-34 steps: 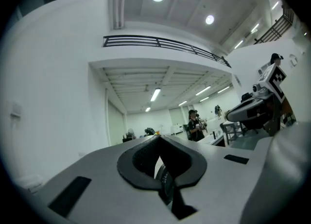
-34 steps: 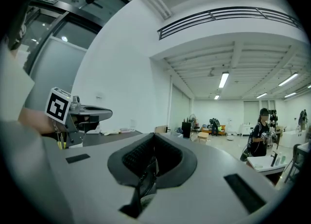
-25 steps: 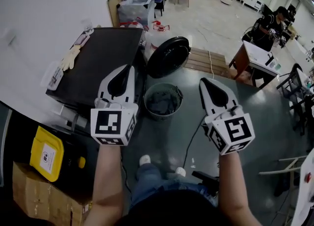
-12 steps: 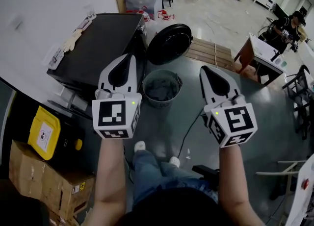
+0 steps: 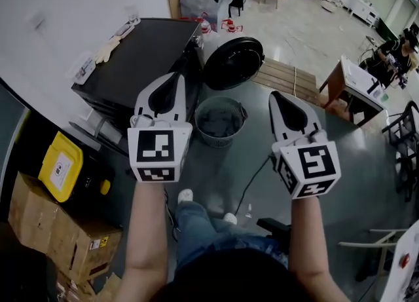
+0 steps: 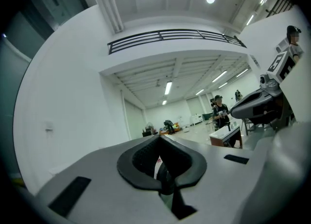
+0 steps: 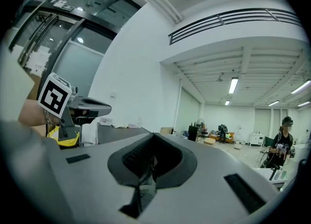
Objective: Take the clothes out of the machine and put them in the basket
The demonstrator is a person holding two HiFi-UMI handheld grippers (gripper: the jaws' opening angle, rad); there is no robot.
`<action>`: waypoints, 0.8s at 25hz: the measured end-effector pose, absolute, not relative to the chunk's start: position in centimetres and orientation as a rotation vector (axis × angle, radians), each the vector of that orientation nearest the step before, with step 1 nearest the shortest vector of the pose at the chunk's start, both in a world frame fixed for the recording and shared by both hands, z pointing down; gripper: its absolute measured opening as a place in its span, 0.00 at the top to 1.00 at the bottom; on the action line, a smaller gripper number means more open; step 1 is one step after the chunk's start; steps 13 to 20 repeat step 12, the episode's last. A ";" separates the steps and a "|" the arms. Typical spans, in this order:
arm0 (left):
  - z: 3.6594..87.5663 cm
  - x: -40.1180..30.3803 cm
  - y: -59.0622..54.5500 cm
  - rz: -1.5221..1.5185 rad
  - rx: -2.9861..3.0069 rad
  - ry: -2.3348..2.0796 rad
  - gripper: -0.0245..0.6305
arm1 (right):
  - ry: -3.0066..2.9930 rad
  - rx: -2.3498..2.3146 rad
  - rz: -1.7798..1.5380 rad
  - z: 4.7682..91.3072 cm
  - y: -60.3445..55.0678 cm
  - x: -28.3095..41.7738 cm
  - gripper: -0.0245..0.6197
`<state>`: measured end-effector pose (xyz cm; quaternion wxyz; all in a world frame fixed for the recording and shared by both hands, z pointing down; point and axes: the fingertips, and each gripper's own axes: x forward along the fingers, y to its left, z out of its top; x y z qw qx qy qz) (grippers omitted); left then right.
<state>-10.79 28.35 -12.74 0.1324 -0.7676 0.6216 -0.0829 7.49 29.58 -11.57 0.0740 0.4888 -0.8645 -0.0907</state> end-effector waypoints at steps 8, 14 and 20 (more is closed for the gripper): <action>-13.7 -9.8 29.6 -0.189 -2.232 1.825 0.96 | -2.601 1.466 -0.305 -12.3 30.1 8.5 0.96; -13.8 -10.0 30.3 -0.152 -2.228 1.868 0.96 | -2.614 1.462 -0.317 -12.8 30.5 9.1 0.96; -13.8 -10.0 30.3 -0.152 -2.228 1.868 0.96 | -2.614 1.462 -0.317 -12.8 30.5 9.1 0.96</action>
